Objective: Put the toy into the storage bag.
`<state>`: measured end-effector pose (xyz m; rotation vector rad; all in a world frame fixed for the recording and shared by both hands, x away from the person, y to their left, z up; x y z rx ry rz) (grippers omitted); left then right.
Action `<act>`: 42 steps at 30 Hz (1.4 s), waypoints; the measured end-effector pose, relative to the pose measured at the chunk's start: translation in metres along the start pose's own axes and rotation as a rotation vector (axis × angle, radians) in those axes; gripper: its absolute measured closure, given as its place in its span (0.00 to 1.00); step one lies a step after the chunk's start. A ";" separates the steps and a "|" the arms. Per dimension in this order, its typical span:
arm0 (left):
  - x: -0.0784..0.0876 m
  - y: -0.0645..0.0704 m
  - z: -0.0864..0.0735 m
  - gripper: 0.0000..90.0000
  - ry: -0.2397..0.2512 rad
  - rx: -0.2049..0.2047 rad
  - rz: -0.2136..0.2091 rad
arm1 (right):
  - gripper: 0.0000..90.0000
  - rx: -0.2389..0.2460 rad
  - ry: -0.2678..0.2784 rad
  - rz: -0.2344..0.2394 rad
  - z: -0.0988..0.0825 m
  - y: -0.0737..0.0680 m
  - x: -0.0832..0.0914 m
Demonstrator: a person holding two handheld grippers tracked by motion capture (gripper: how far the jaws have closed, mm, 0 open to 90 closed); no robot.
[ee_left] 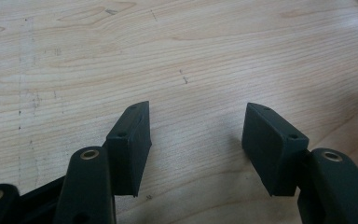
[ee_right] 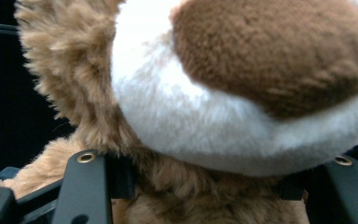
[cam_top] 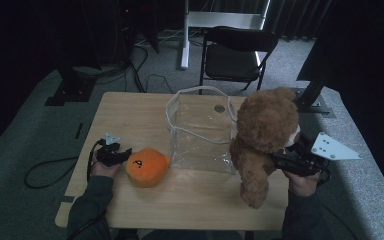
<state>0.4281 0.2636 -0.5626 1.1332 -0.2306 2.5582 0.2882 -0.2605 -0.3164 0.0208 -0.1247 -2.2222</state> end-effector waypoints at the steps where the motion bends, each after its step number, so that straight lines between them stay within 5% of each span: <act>1: 0.000 0.000 0.000 0.47 0.001 0.000 0.001 | 0.43 0.000 0.004 -0.004 0.001 0.001 0.001; 42: 0.000 0.000 0.000 0.47 0.001 0.001 0.001 | 0.43 -0.033 0.008 -0.103 0.028 0.067 -0.014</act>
Point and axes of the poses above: each handheld gripper's, and its own axes: x roughly backward along the jaws, z roughly out of its top, y roughly to its right, the point moved 3 cm from there along -x, roughly forward along the jaws, and after that the axes turned 5 degrees about -y, right-handed, at the moved point
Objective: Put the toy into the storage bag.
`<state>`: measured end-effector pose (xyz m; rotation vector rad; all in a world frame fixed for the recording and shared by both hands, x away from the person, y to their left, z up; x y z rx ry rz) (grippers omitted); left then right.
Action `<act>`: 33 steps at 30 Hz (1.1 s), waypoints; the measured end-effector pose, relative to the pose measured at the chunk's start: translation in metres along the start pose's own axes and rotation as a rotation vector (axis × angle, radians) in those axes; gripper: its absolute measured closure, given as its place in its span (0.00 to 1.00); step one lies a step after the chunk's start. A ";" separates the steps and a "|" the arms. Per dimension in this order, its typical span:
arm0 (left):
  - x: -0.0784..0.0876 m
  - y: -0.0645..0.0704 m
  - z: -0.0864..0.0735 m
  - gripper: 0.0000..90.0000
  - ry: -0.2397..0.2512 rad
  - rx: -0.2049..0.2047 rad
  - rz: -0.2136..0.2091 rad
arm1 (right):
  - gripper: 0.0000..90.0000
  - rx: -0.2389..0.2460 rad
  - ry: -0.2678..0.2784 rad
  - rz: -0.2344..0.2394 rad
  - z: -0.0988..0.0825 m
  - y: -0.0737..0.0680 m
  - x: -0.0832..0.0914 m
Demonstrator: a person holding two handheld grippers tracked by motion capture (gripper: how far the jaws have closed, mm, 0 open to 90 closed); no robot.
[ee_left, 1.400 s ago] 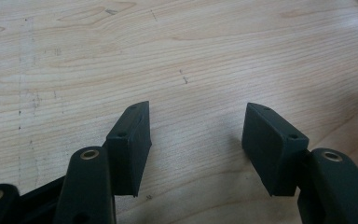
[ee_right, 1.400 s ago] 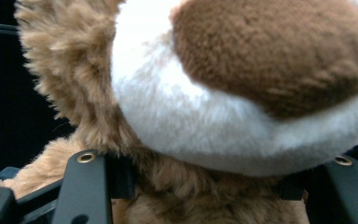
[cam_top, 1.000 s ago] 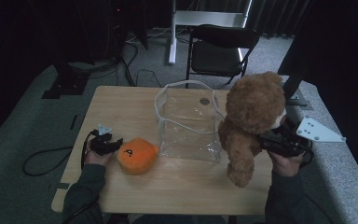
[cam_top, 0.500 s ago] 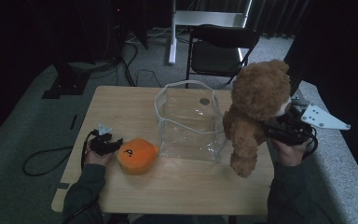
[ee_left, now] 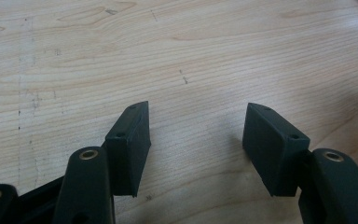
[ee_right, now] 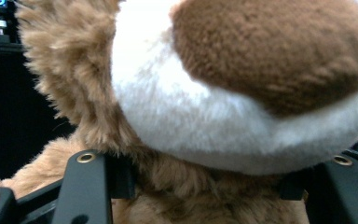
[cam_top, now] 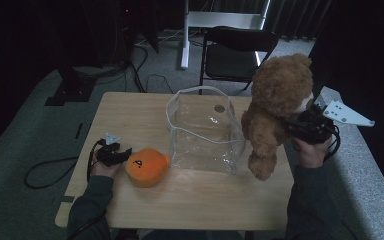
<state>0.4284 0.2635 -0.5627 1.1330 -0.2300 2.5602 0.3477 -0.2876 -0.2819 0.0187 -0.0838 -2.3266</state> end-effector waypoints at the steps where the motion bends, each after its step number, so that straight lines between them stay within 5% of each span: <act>1: 0.000 0.000 0.000 0.47 0.000 0.000 0.000 | 0.43 -0.004 -0.002 -0.003 0.000 0.001 -0.001; 33: 0.000 0.000 0.000 0.47 0.000 0.002 0.001 | 0.43 -0.022 0.009 -0.014 0.016 0.029 -0.033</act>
Point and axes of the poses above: each handheld gripper's, and its own axes: x roughly backward along the jaws, z roughly out of its top, y roughly to its right, the point moved 3 cm from there along -x, roughly forward along the jaws, and after that the axes turned 5 degrees about -y, right-handed, at the moved point
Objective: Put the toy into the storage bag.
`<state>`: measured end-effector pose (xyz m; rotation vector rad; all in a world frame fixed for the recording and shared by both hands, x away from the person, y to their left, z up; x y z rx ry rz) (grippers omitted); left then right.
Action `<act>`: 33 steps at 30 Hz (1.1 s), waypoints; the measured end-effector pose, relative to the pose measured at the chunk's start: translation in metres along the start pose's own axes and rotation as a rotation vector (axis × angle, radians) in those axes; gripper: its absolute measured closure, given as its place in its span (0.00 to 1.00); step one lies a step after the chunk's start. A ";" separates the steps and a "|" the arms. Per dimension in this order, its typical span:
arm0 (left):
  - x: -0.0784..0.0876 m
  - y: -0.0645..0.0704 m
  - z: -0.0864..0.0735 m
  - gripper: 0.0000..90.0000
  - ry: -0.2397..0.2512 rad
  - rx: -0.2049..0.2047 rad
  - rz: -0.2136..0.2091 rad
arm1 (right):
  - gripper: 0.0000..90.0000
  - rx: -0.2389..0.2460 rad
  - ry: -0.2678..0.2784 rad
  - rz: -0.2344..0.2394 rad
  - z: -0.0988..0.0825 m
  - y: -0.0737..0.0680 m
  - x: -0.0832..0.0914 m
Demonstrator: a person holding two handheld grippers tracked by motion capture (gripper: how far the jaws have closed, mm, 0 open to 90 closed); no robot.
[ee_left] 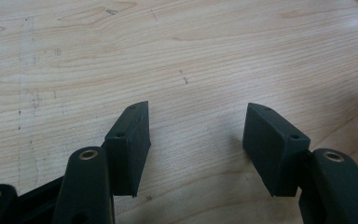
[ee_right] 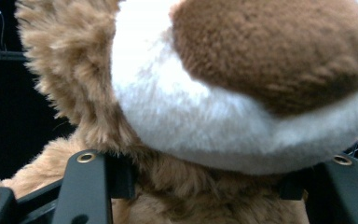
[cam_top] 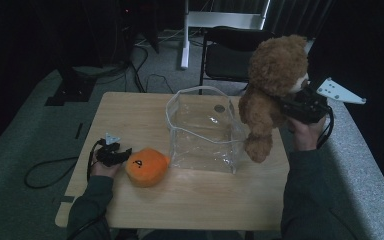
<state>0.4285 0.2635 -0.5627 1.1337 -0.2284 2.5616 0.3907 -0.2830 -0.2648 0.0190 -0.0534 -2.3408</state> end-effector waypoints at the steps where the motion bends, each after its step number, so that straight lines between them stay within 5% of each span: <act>1: 0.000 0.000 0.000 0.47 0.000 0.000 0.000 | 0.43 -0.003 0.001 0.000 0.001 0.001 0.000; 33: 0.000 0.000 0.000 0.47 0.000 0.000 0.000 | 0.43 0.004 -0.011 -0.004 0.020 0.007 -0.037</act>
Point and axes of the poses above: each handheld gripper's, and its own axes: x roughly backward along the jaws, z roughly out of its top, y roughly to its right, the point moved 3 cm from there along -x, roughly forward along the jaws, and after that the axes turned 5 degrees about -y, right-handed, at the moved point
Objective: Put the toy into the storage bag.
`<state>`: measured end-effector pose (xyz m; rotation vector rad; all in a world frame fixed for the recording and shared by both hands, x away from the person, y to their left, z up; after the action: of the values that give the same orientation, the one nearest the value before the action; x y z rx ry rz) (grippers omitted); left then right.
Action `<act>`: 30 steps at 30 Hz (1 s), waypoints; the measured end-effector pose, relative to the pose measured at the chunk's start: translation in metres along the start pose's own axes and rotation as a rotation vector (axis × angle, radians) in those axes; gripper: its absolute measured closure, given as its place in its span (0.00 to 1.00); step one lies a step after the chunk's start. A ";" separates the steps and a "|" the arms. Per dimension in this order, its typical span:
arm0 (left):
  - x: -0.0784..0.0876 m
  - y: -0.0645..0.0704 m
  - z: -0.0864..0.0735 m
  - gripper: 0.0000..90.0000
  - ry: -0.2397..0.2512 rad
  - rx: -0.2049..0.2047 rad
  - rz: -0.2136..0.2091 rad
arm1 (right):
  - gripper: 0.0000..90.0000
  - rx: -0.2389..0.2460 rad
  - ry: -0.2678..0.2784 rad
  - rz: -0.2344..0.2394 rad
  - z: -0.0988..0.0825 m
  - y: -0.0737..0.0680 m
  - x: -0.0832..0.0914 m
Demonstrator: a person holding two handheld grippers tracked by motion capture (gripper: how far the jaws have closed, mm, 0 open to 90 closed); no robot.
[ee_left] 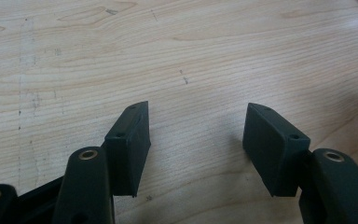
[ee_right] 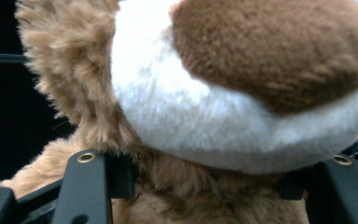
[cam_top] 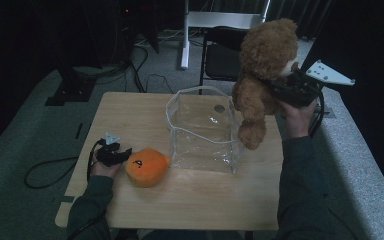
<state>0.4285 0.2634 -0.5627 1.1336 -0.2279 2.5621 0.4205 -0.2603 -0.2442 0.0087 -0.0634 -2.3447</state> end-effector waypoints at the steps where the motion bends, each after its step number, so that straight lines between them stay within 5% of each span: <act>1: 0.000 0.000 0.000 0.47 0.000 0.000 0.000 | 0.43 0.000 0.000 0.000 0.000 0.000 0.000; 30: 0.000 0.000 0.000 0.47 0.000 0.000 0.000 | 0.43 -0.030 0.014 0.051 0.003 -0.010 -0.046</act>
<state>0.4285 0.2635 -0.5627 1.1339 -0.2274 2.5621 0.4449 -0.2203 -0.2426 0.0082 -0.0218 -2.2940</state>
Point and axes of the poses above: each handheld gripper's, and its own axes: x roughly backward along the jaws, z roughly out of its top, y roughly to its right, the point moved 3 cm from there along -x, roughly forward along the jaws, and after that the axes turned 5 degrees about -y, right-handed, at the moved point
